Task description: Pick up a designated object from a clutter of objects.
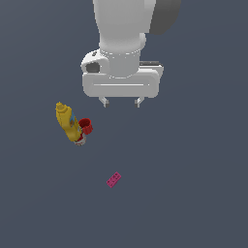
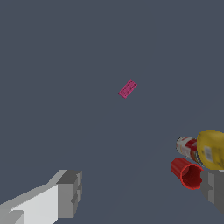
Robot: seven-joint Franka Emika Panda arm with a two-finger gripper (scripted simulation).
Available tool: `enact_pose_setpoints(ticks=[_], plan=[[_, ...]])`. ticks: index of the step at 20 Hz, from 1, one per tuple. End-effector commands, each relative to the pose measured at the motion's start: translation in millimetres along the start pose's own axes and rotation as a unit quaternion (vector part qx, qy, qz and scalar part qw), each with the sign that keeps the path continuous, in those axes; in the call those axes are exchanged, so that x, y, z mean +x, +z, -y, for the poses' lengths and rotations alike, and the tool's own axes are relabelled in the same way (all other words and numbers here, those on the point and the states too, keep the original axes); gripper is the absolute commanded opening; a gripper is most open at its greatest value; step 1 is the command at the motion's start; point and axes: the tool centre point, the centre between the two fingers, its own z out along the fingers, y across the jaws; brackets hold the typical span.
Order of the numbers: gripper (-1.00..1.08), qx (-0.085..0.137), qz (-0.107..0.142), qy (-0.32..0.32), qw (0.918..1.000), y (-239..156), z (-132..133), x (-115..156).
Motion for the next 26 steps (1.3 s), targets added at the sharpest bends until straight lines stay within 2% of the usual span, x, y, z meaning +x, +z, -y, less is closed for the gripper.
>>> enact_pose_setpoints(ticks=[1,9,13,20,26], plan=[[1.0,0.0,0.0,0.0,1.0,0,0,0],[1.0,-0.01,0.002,-0.032,0.9994,-3,27,-5],[1.0,-0.01,0.002,-0.032,0.9994,-4,28,-6],[1.0,-0.006,0.004,-0.034,0.9994,17,8,-6],[1.0,-0.001,0.007,-0.037,0.9993,55,-29,-11]])
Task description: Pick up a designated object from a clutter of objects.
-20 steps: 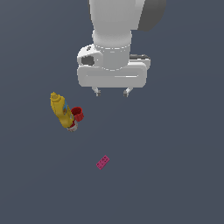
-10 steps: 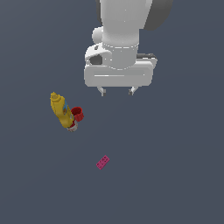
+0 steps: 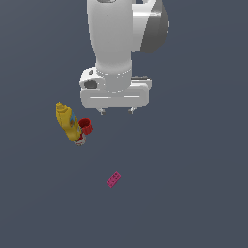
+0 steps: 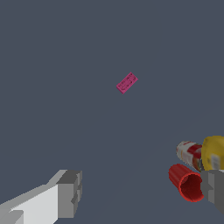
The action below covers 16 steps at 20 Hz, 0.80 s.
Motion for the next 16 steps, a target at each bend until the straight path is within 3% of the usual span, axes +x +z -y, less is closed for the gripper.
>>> enact_pose_setpoints(ticks=[1,7,16], plan=[[1.0,0.003,0.001,-0.001,1.0,19,-19,-5],[1.0,0.008,0.003,-0.003,1.0,77,-75,-31],[1.0,0.006,0.007,-0.004,1.0,153,-150,-94]])
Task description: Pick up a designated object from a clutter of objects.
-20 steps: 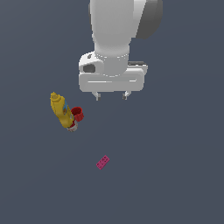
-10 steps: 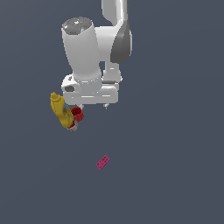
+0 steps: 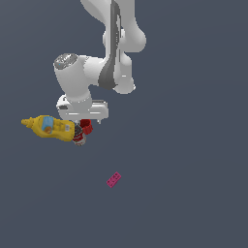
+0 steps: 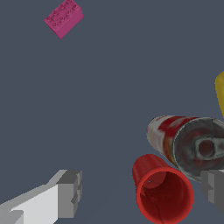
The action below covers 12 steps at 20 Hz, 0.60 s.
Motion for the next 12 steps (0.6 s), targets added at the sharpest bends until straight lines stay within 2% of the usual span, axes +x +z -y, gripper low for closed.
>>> enact_pose_setpoints(ticks=[1,7,12], plan=[[1.0,-0.002,0.001,0.0,1.0,17,-16,-18],[1.0,-0.006,0.005,0.0,1.0,41,-39,-49],[1.0,-0.007,0.006,0.001,1.0,50,-47,-61]])
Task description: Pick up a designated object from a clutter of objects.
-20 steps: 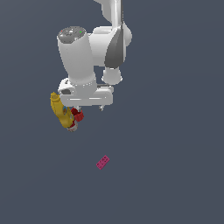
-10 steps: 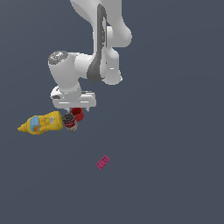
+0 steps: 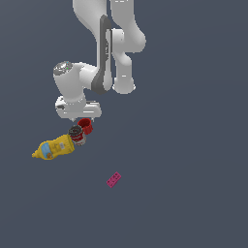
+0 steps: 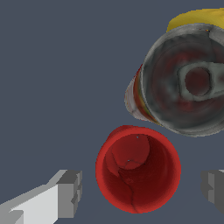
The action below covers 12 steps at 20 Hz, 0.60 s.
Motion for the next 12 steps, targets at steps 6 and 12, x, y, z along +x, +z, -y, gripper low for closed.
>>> enact_pose_setpoints(ticks=[6,12], plan=[[1.0,0.0,0.0,0.0,1.0,4,-2,-3],[1.0,-0.001,0.0,0.0,1.0,22,-2,-4]])
